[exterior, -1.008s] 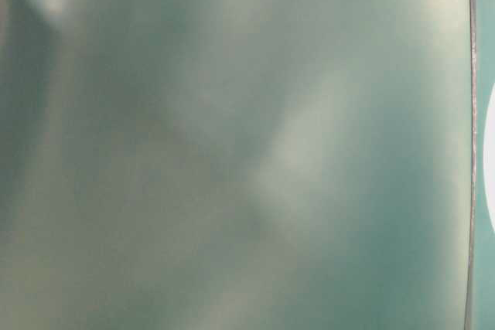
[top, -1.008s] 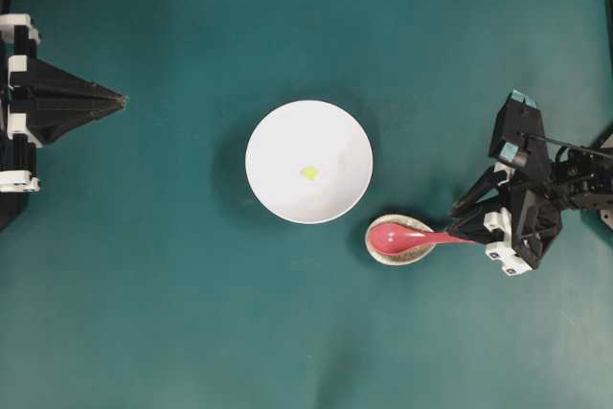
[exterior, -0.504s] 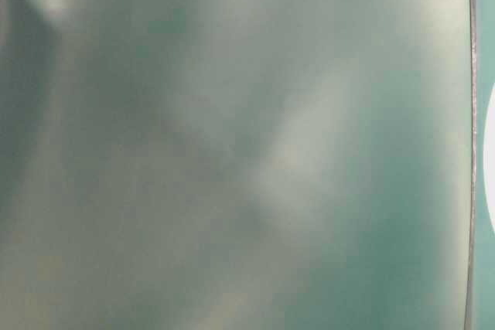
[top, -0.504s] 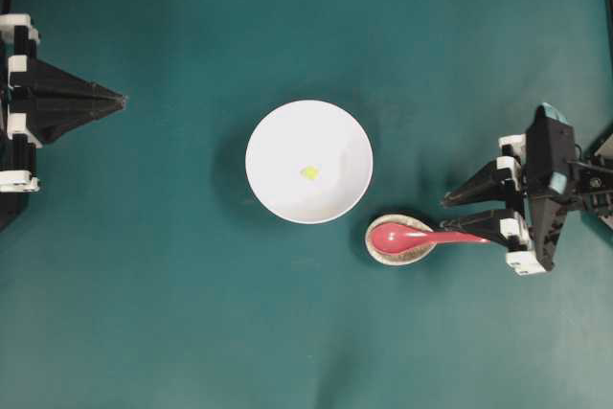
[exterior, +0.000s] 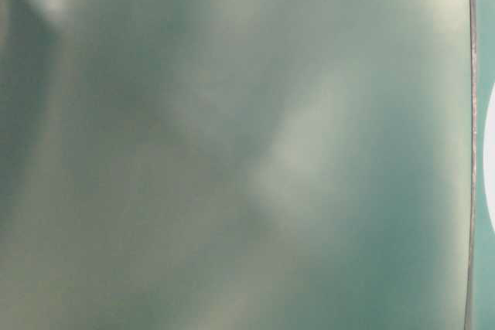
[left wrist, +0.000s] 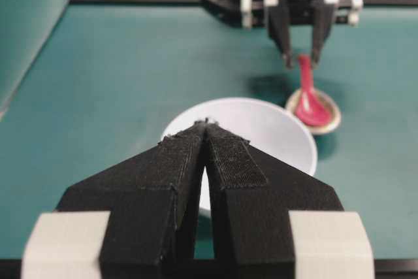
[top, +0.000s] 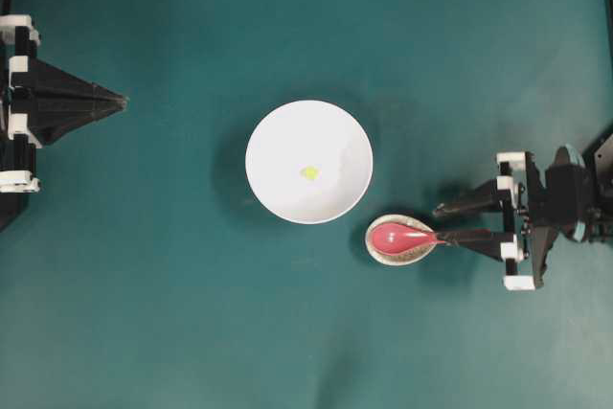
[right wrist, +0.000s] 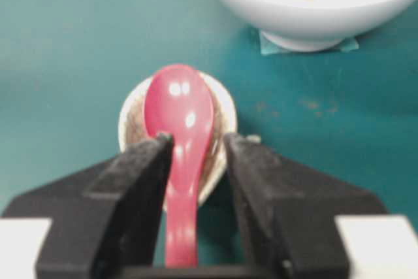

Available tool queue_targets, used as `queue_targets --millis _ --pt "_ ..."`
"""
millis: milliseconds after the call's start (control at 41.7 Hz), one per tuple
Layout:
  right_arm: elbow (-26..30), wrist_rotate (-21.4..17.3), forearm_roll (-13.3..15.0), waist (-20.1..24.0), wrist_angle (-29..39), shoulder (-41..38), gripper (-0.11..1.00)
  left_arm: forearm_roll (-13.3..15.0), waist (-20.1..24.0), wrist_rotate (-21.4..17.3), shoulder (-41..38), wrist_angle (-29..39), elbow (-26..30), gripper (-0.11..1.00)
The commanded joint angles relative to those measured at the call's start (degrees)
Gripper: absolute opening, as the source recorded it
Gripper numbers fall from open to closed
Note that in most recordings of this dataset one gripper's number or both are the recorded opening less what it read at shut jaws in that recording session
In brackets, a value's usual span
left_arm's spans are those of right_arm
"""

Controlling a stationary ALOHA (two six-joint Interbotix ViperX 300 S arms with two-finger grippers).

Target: Scoop the yellow hexagonal prism block from the bowl with a spoon using the right arm.

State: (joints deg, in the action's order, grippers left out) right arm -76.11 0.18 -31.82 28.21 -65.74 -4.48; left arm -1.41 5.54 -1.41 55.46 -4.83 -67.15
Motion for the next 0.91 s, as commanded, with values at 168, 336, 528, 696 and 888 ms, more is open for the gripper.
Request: queue_targets --millis 168,336,528,696,888 --pt "0.9 -0.2 -7.6 8.4 -6.7 -6.0 0.44 0.0 0.2 0.1 -0.8 -0.7 1.1 0.0" --pt "0.5 -0.5 -8.0 8.9 -7.0 -7.6 0.44 0.0 0.2 0.1 -0.9 -1.4 1.1 0.0" --pt "0.2 -0.5 -8.4 8.8 -6.5 -8.1 0.44 0.0 0.2 0.1 -1.1 -1.8 1.1 0.0" --pt "0.2 -0.7 -9.0 8.8 -6.2 -8.4 0.44 0.0 0.2 0.1 -1.0 -2.3 1.1 0.0" --pt "0.4 -0.7 -9.8 8.7 -4.7 -8.6 0.44 0.0 0.2 0.1 -1.1 -2.6 1.1 0.0"
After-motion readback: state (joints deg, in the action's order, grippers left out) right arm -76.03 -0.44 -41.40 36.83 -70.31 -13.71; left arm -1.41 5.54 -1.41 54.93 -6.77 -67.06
